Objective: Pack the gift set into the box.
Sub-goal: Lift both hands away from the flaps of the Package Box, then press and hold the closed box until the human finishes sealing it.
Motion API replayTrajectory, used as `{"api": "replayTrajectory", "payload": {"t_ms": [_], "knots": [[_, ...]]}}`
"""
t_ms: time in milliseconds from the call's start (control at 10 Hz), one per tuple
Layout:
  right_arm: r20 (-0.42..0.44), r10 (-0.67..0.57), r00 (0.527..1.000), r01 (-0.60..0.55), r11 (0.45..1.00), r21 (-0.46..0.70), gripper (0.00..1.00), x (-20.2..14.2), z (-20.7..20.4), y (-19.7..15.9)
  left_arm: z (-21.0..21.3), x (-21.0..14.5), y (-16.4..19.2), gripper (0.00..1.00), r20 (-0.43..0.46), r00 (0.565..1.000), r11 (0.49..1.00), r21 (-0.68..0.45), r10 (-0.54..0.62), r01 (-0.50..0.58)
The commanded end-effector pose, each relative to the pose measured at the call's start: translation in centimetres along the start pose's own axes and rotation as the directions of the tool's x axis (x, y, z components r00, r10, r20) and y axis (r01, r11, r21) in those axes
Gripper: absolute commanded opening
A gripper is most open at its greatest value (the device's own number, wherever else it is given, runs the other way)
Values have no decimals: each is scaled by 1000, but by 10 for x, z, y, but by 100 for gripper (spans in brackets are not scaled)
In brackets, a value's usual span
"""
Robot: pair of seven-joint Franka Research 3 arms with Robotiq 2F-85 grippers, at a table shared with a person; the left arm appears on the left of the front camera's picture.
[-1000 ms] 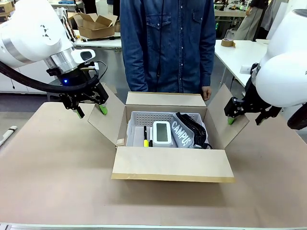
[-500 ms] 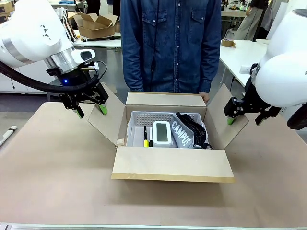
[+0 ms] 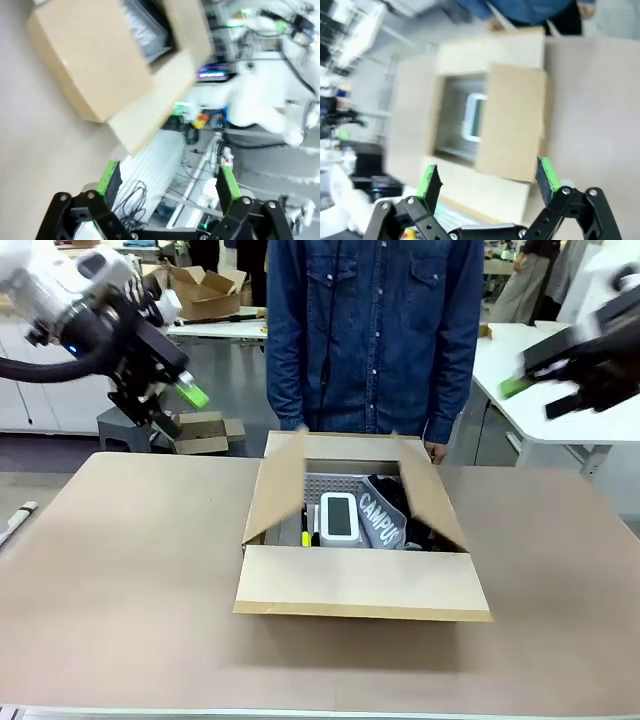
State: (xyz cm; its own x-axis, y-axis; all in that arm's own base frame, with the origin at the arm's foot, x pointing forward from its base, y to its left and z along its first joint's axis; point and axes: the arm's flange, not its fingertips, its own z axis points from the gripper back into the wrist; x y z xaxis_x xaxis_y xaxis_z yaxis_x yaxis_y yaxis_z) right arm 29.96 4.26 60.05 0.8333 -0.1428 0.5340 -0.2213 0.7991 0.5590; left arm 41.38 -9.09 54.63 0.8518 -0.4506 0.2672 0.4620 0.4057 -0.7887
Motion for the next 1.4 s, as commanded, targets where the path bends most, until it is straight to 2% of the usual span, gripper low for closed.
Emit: {"api": "replayTrajectory", "payload": {"t_ms": [0, 100, 200, 1300], "knots": [[29, -273, 962, 162, 653, 740, 100, -54, 17, -64, 21, -5, 41, 100, 40, 998, 772, -633, -45, 60], [17, -414, 910, 281, 646, 710, 100, -54, 13, -75, 21, 0, 53, 100, 44, 992, 786, -615, 120, -68], [59, -64, 996, 54, 987, 150, 100, 2, 37, -18, 21, -14, 8, 100, 34, 998, 986, -155, -55, 60], [59, -64, 996, 54, 987, 150, 100, 2, 37, -18, 21, -14, 8, 100, 34, 998, 986, -155, -55, 60]]}}
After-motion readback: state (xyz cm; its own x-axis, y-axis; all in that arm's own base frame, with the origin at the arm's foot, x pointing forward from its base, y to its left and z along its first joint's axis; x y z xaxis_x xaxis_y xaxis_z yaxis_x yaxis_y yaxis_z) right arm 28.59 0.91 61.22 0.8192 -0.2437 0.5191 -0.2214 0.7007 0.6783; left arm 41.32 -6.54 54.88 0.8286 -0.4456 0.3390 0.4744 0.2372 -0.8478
